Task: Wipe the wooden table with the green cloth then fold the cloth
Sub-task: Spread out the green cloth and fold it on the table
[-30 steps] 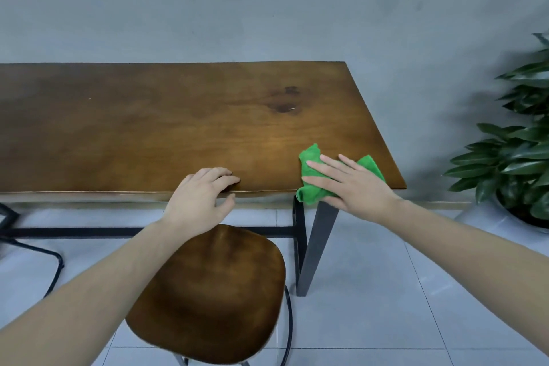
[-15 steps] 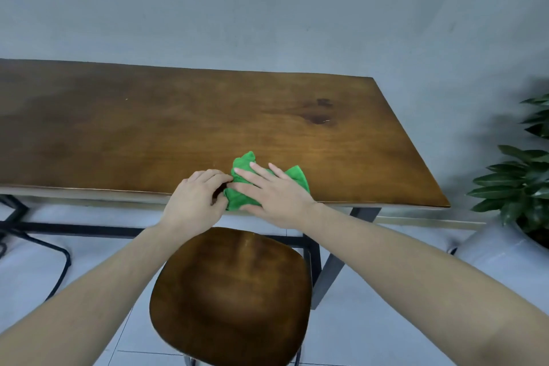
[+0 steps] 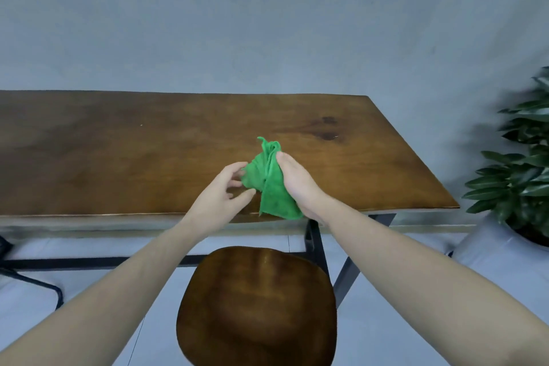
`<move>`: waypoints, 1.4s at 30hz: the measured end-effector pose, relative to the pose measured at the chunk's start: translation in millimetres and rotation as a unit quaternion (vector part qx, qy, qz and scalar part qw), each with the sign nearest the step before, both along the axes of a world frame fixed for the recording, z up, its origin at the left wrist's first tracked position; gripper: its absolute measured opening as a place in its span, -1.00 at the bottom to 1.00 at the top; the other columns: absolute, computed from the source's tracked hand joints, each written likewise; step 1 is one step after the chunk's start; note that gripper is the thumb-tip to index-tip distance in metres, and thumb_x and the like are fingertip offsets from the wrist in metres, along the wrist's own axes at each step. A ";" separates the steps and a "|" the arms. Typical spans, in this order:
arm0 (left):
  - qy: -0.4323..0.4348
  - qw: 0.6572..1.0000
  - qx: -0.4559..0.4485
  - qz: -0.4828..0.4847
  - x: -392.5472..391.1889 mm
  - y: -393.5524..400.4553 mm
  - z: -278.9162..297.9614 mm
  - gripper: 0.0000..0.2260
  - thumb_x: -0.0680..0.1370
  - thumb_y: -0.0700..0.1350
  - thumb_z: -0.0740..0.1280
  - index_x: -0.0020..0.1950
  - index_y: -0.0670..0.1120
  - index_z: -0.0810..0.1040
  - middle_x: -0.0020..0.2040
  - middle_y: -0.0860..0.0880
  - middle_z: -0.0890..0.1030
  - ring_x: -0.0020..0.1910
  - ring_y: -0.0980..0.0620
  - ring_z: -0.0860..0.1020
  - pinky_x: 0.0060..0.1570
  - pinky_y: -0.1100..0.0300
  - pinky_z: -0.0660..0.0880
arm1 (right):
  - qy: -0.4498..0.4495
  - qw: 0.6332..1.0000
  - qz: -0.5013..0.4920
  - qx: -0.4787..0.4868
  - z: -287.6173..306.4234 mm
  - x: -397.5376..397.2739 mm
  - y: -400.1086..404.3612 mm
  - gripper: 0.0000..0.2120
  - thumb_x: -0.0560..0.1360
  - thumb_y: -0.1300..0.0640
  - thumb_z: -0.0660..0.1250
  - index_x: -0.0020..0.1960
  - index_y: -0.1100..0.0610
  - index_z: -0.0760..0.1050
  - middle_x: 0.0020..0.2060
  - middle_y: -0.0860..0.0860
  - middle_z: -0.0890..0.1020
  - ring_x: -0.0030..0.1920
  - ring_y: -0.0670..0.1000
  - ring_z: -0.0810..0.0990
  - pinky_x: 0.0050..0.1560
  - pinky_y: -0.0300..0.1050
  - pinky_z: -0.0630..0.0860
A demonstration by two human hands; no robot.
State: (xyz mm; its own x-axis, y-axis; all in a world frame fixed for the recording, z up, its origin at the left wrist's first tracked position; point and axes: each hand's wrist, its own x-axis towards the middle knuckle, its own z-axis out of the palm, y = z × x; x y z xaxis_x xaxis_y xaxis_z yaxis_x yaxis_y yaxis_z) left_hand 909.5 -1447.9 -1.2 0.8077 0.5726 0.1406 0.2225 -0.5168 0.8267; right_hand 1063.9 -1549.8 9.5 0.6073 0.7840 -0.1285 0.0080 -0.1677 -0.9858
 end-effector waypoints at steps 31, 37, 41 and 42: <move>-0.081 0.982 -0.169 -0.016 105.0 -37.8 58.4 -0.83 0.58 -0.04 0.36 -0.03 -0.12 0.45 -0.12 -0.12 0.69 -0.12 0.04 0.64 -0.14 0.15 0.54 | 0.009 0.996 0.082 0.011 42.2 118.4 -80.5 -0.71 0.68 -0.05 0.24 0.28 0.02 0.61 0.12 -0.06 0.72 0.17 -0.04 0.68 0.34 0.07 0.52; -0.083 0.968 -0.234 -0.045 120.9 -45.3 61.9 -0.80 0.59 -0.12 0.34 0.17 -0.05 0.38 0.10 -0.02 0.68 0.04 0.13 0.64 -0.06 0.25 0.53 | -0.027 0.995 0.091 0.015 53.4 122.8 -77.3 -0.74 0.67 -0.02 0.27 0.26 0.02 0.63 0.07 -0.05 0.74 0.13 -0.06 0.69 0.29 -0.04 0.54; -0.112 0.967 -0.225 -0.039 131.0 -47.1 72.3 -0.72 0.54 -0.03 0.40 0.25 0.04 0.55 0.03 -0.03 0.70 0.03 0.03 0.65 -0.04 0.17 0.56 | -0.027 0.991 0.130 0.020 62.6 126.4 -76.7 -0.71 0.71 0.03 0.19 0.30 0.05 0.60 0.11 -0.02 0.73 0.16 -0.03 0.68 0.27 -0.08 0.54; -0.125 0.963 -0.235 -0.031 131.0 -47.2 74.9 -0.79 0.55 -0.04 0.40 0.17 0.00 0.60 0.01 -0.02 0.70 -0.02 0.04 0.65 -0.13 0.20 0.56 | -0.023 0.990 0.139 0.021 65.0 128.8 -78.0 -0.71 0.71 0.04 0.19 0.31 0.07 0.60 0.12 -0.01 0.72 0.17 -0.03 0.68 0.26 -0.10 0.54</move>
